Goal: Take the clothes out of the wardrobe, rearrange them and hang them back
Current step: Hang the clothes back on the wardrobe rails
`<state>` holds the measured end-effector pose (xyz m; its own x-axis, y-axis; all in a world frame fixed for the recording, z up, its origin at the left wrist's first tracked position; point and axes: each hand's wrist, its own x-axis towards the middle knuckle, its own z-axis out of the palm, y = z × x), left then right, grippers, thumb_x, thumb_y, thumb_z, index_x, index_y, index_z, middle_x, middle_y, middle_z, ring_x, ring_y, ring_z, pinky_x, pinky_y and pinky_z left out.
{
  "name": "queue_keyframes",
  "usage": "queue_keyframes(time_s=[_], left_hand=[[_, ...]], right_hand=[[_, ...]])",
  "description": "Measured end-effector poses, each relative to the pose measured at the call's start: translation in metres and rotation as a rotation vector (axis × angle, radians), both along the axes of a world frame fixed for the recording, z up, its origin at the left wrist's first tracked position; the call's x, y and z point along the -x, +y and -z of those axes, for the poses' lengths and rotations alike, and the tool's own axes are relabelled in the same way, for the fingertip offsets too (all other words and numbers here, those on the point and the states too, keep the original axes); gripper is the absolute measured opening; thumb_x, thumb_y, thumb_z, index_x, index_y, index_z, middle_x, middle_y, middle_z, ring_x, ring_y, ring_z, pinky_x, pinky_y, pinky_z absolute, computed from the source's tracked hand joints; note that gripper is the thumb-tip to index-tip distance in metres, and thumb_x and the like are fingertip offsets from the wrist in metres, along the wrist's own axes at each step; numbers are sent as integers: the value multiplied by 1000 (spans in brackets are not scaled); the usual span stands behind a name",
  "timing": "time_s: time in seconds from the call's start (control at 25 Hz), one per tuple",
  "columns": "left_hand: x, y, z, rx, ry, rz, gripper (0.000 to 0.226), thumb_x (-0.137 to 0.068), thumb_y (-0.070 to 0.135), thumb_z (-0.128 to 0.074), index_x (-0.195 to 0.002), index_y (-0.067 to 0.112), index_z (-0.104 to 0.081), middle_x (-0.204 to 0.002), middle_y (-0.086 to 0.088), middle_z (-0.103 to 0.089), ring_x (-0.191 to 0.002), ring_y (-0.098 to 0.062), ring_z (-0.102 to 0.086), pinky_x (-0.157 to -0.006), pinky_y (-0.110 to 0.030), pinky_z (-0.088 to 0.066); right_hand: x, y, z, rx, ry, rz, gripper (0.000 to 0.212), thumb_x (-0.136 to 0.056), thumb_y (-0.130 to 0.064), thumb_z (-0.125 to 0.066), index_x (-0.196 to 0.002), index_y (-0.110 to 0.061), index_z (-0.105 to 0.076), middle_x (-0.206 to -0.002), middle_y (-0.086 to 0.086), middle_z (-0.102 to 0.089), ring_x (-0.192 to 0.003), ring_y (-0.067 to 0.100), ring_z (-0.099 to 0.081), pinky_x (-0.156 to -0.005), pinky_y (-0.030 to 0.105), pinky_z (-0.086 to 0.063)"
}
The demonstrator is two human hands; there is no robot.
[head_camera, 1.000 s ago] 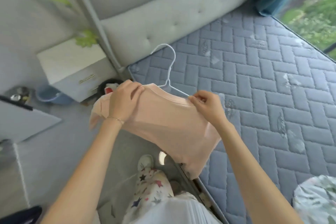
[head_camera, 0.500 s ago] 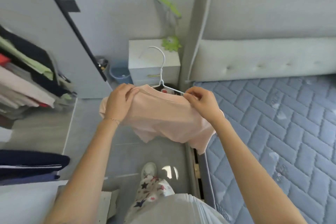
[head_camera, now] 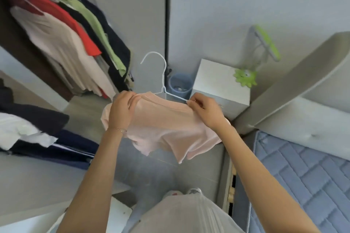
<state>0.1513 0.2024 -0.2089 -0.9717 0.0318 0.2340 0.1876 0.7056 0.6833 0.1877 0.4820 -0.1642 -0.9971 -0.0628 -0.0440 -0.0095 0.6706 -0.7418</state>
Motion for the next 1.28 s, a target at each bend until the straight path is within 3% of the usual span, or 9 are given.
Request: queue_keyframes(time_s=[0.16,0.32,0.4,0.52,0.64,0.76,1.0,1.12,1.28], left_hand=[[18,-55,4,-32,-3,-174,20,-99,25,-50,-97,11,-65,-93,4,-55,-86,-10,-49,-78,-23,-36],[39,-106,5,-8,-3,-330,16,-97,22,-55,-102,14,-68,-98,-1,-65,-90,-16,-57,-83,-32,-45],[53,-126,2,13,5,-438,13,-94,19,-59,-102,16,-70,-98,0,-67,-92,-20,-61,-85,-34,-48],[72,-143,-5,25,28,-569,18,-93,19,-61,-110,19,-69,-102,6,-66,-98,-18,-61,-87,-25,-44],[89,-155,-11,66,54,-719,27,-95,21,-59,-121,15,-64,-120,-5,-66,-113,-24,-59,-104,-40,-40],[98,-160,-16,132,23,-861,28,-98,21,-53,-124,17,-61,-125,-5,-63,-121,-25,-54,-113,-47,-25],[116,-179,-19,179,-11,-948,30,-97,21,-52,-124,10,-62,-126,-8,-63,-118,-27,-56,-107,-50,-37],[129,-200,-11,231,37,-929,26,-96,20,-54,-117,8,-64,-119,-10,-66,-112,-30,-59,-100,-46,-40],[149,-240,-3,196,-13,-945,35,-96,25,-55,-127,8,-60,-130,-10,-61,-122,-27,-55,-106,-43,-37]], right_hand=[[65,-57,10,82,1,-134,27,-95,-30,-58,-69,-29,-49,-70,5,-56,-68,20,-50,-67,38,-42],[131,-104,19,126,7,-286,20,-94,-31,-60,-77,-21,-60,-68,6,-58,-64,18,-51,-62,38,-42],[165,-128,20,140,19,-375,18,-94,-28,-61,-77,-22,-60,-65,7,-57,-59,14,-48,-60,33,-39],[208,-163,16,143,23,-473,23,-93,-23,-62,-73,-32,-55,-57,-3,-50,-53,7,-44,-54,20,-33],[245,-197,12,129,12,-532,18,-93,-21,-62,-75,-25,-57,-57,-8,-49,-55,6,-45,-54,16,-32],[272,-232,12,147,-25,-557,12,-93,-22,-60,-82,-17,-62,-66,-8,-56,-65,10,-50,-59,21,-36],[313,-301,30,163,-68,-510,13,-91,-21,-61,-79,-16,-62,-78,-1,-62,-75,16,-55,-65,27,-39],[332,-334,34,229,-105,-415,17,-90,-20,-61,-73,-19,-59,-69,-6,-57,-65,9,-50,-59,24,-36],[360,-377,25,299,-81,-347,17,-90,-22,-61,-75,-13,-62,-67,-4,-59,-63,7,-52,-55,16,-37]])
